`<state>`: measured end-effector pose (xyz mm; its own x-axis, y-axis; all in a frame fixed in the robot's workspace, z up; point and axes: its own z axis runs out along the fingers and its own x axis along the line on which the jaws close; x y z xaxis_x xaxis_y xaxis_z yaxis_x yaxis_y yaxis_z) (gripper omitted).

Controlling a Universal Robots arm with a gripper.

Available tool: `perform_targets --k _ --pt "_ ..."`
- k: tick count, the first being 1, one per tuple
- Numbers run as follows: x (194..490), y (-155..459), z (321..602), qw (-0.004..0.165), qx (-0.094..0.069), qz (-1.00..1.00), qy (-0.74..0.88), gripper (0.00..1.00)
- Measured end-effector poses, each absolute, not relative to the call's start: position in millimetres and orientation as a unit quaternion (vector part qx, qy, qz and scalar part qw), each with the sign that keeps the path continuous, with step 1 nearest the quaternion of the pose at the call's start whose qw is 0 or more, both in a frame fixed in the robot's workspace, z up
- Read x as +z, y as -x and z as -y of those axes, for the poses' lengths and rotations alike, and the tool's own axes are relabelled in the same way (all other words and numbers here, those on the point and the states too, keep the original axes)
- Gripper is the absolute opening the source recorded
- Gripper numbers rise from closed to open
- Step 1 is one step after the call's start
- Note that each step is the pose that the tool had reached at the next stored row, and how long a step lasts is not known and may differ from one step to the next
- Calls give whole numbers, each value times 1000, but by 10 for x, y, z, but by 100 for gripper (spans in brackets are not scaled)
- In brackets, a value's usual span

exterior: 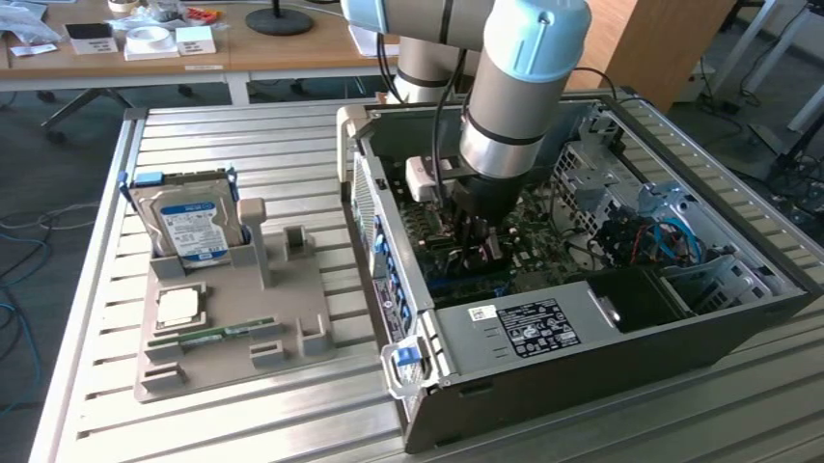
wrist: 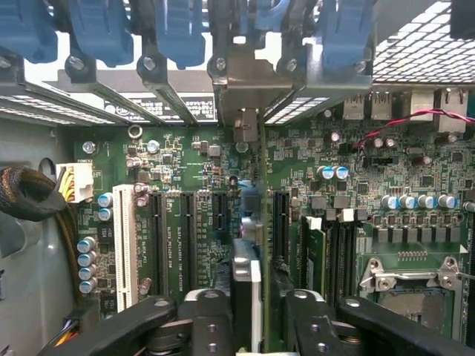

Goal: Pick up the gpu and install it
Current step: 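Insert the gpu into the slot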

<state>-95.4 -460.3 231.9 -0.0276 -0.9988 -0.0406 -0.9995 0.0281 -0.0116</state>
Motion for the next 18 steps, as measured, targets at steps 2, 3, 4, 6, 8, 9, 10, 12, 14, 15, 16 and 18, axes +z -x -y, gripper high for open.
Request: perform_targets --k 2,3,4,6,8,9,10,12,14,15,16,18 --pt "2325 951 4606 18 10 -716 697 34" --pt "2325 951 4606 18 10 -716 697 34" --pt "2325 951 4606 18 10 -716 697 34" --pt "2340 951 4606 18 10 -716 697 34" --pt "2388 951 4606 18 10 -716 697 34" --pt "2419 951 4606 18 10 -716 697 34" --pt "2452 951 4606 18 10 -716 697 34" --pt "2521 951 4606 18 10 -716 697 34" --pt "2590 951 4606 18 10 -716 697 34" --pt "2624 951 4606 18 10 -716 697 34" --pt "2658 951 4606 18 10 -716 697 34" --pt "2728 951 4606 18 10 -716 697 34"
